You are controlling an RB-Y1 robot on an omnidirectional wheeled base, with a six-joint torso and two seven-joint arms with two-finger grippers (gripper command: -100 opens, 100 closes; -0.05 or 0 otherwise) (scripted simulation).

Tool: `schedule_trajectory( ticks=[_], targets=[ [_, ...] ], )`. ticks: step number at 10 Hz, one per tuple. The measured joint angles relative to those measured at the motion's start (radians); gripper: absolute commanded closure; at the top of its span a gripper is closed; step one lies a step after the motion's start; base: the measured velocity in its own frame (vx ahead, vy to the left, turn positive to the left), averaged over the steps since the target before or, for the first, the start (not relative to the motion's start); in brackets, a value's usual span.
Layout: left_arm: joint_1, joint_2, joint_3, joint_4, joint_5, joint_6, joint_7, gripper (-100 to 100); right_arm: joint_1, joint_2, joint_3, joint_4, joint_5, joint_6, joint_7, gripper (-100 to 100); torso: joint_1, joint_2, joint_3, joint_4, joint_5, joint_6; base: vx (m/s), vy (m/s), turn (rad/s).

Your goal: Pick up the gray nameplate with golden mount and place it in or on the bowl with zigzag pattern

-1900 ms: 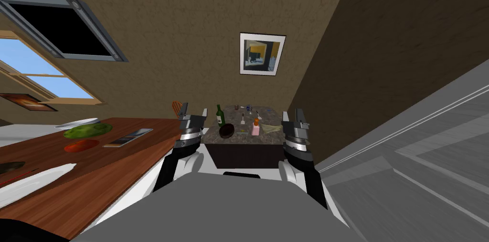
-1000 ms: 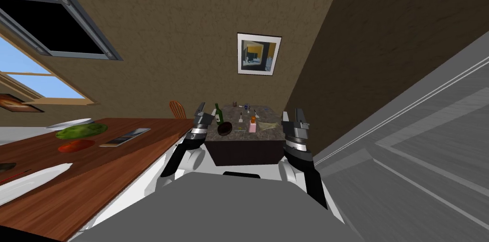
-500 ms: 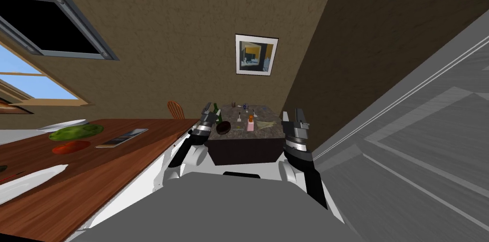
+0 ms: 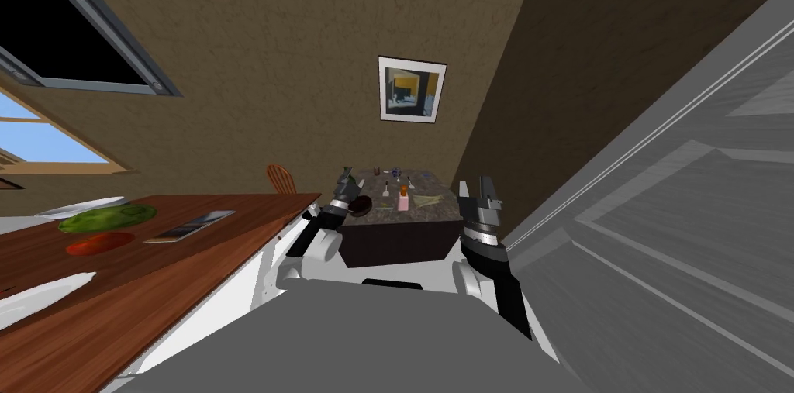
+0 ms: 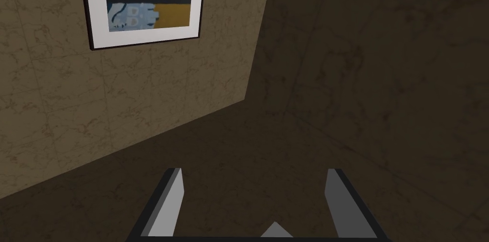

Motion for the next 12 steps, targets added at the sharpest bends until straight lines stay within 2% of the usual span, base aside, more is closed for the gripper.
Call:
schedule_trajectory(
  ticks=[5, 12],
  targets=[
    [-0.078, 0.008, -0.016, 0.040, 0.017, 0.134, 0.050, -100, 0.000, 0.000, 0.000, 0.000, 0.000, 0.000, 0.000, 0, 0.000, 0.000, 0.000, 0.000, 0.000, 0.000, -0.025, -0.017, -0.046],
    [-0.156, 0.018, -0.034, 0.091, 0.042, 0.326, 0.124, -100, 0.000, 0.000, 0.000, 0.000, 0.000, 0.000, 0.000, 0, 0.001, 0.000, 0.000, 0.000, 0.000, 0.000, -0.019, -0.007, -0.064]
  ],
)
